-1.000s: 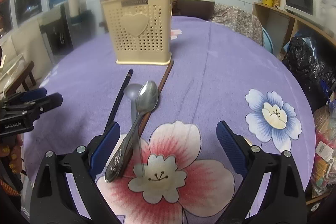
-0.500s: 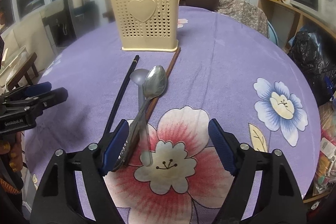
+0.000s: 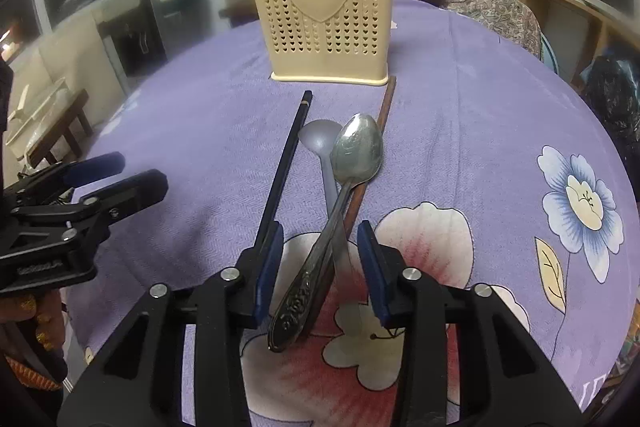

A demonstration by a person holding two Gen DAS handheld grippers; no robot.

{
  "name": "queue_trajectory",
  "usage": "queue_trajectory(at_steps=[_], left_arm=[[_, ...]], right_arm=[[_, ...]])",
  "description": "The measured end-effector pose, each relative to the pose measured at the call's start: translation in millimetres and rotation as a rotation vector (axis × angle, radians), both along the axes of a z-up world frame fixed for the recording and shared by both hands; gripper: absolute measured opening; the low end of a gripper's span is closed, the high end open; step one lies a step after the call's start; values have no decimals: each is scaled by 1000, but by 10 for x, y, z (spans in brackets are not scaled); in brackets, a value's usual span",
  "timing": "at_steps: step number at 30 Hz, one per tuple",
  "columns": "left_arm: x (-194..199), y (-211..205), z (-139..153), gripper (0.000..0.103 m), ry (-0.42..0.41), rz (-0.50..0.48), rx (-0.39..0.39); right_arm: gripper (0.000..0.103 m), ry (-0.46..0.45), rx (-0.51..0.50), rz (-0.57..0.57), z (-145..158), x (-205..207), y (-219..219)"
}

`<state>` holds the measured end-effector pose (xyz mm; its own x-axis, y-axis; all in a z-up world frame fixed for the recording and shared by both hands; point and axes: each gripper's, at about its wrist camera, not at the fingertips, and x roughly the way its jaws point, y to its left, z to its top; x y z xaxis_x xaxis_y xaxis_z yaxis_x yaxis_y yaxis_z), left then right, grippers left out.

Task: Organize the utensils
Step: 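Withdraw both open tools toward the black chopstick and metal spoons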

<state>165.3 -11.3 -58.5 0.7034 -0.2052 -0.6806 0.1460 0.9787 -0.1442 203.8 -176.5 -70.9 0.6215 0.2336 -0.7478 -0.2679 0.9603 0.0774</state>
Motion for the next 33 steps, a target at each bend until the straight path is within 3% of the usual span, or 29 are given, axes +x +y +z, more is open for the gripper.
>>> queue_trajectory(at_steps=[4,6,7,14,18,20,28,29,30,31,32,33], left_arm=[[-12,8,-7,84,2,-1,-3],[-13,12,-14,84,4,-1,-5],[-11,13,-17,84,5,-1,-6],[-7,1,-17,84,5,-4,-6],[4,-34,-26,84,11,-13,-2],[9,-71,-36,84,16,-22,-7],[-15,-171,-21,84,11,-40,4],[-19,-193,-20,84,10,-44,5],[-20,-207,-21,84,11,-48,7],[-20,-218,-25,84,12,-51,10],[-22,-234,-29,84,13,-52,11],[-23,-244,-31,84,15,-54,12]], right_arm=[[26,23,-20,-27,-74,94,22],[14,19,-28,-36,-76,106,19],[13,20,-27,-36,-78,113,12],[11,-16,26,-68,12,84,-197],[4,-50,61,-114,136,25,-449],[4,-53,38,-139,141,18,-548],[5,3,45,-226,-35,19,-942],[8,3,58,-229,-37,17,-953],[23,-5,73,-231,-22,7,-960],[49,-18,84,-229,1,-5,-957],[61,-32,87,-224,28,-13,-938],[64,-64,81,-208,85,-34,-890]])
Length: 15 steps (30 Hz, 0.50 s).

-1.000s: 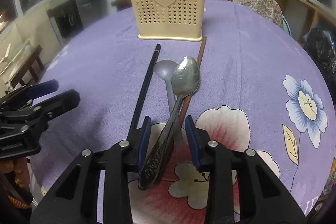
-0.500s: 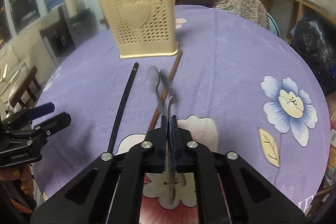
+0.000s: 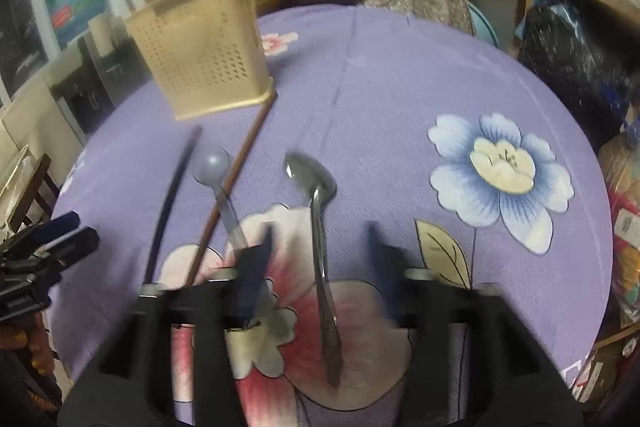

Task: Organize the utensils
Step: 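Close the right tool on the handle of the clear plastic spoon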

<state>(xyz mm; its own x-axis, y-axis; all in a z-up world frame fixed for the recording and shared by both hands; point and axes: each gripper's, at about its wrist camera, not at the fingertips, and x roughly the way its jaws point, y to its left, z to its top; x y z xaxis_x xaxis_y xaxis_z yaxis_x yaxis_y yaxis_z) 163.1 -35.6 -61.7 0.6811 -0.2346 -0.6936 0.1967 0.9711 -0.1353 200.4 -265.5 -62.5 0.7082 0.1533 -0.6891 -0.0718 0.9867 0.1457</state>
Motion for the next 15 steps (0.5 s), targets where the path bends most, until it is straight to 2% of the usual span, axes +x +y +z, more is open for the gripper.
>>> queue_trajectory(at_steps=[4,6,7,9,12,15], left_arm=[[-12,-15,8,84,-1,0,0],[-14,-14,10,84,-2,1,2],[-19,-15,10,84,-2,3,2],[-19,-1,10,84,-1,5,-3],[-16,3,-1,84,5,6,-1],[-26,6,3,84,4,4,-5]], right_arm=[[57,-72,-70,102,160,-27,223],[49,-70,-72,187,189,13,335],[40,-59,-71,240,187,41,404],[31,-34,-63,281,161,69,484],[26,44,-15,350,70,185,553],[25,92,-66,322,-33,269,579]])
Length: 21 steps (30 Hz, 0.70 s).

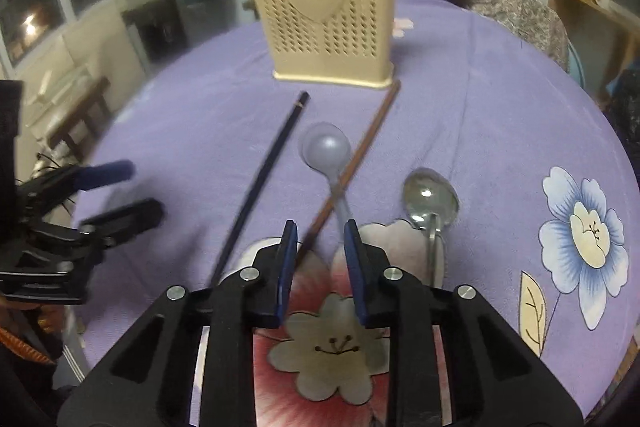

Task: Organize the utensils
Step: 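Close the right tool on the handle of the clear plastic spoon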

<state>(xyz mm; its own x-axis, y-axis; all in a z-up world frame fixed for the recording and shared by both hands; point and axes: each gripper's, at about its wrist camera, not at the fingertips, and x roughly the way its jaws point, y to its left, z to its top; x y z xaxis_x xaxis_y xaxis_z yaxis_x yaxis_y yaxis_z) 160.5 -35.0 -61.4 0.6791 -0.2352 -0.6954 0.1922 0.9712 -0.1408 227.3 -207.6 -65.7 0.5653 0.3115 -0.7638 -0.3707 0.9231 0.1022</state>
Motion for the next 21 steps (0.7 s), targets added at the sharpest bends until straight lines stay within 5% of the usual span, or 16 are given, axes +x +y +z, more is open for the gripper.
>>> queue_trajectory(at_steps=[4,6,15,21], left_arm=[[-4,-6,-1,84,1,-1,2],[2,-15,-15,84,6,0,3],[6,-59,-28,84,12,-10,2],[-7,-81,-24,84,14,-17,3]], right_arm=[[24,15,-4,-8,-45,86,-8],[12,0,-43,-17,-45,70,37],[9,-93,57,-129,56,-189,-115],[9,-51,42,-193,49,-392,-201]])
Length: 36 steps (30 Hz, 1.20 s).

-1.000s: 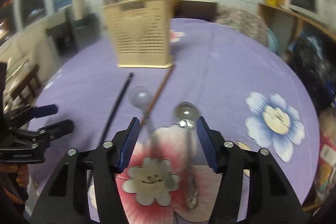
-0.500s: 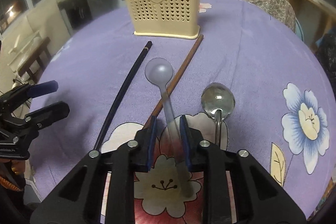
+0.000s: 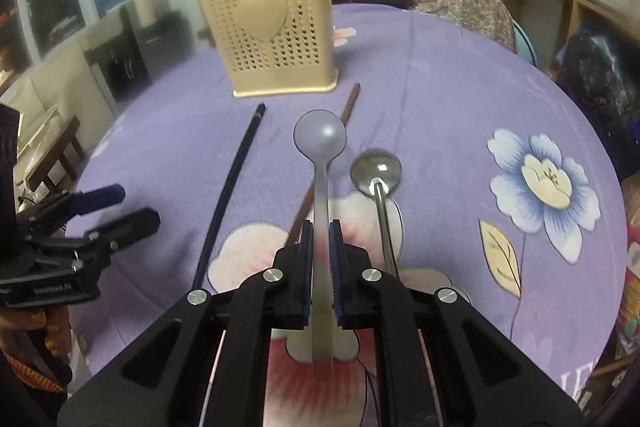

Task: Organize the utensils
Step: 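Close the right tool on the handle of the clear plastic spoon, then close the left tool on the black chopstick and lift it while the right tool holds the clear spoon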

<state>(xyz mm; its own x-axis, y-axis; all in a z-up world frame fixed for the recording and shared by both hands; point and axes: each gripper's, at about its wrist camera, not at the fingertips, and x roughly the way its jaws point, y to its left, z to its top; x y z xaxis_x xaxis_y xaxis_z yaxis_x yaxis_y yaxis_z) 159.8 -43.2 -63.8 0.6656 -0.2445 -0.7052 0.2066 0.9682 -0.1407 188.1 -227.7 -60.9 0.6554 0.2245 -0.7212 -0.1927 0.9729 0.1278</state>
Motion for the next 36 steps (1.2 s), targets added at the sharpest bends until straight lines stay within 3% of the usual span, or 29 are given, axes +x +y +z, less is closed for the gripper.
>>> queue_trajectory(at_steps=[5,8,9,10,19,25,36], left_arm=[[-1,-21,-12,84,6,-4,1],[-6,-46,-12,84,8,-13,2],[-11,-57,-10,84,7,-17,4],[-12,-64,-12,84,7,-18,6],[-8,-32,6,84,6,-10,5],[-8,-38,8,84,8,-12,6],[109,-34,28,84,13,-16,-3]], right_arm=[[10,64,0,-20,-147,-88,-87],[27,66,-9,-13,-155,-94,-66],[40,66,-9,-14,-150,-84,-51],[44,65,-22,-8,-139,-57,-27],[44,78,-125,58,-152,334,107],[44,86,-140,79,-149,601,222],[37,79,-133,51,-153,558,208]])
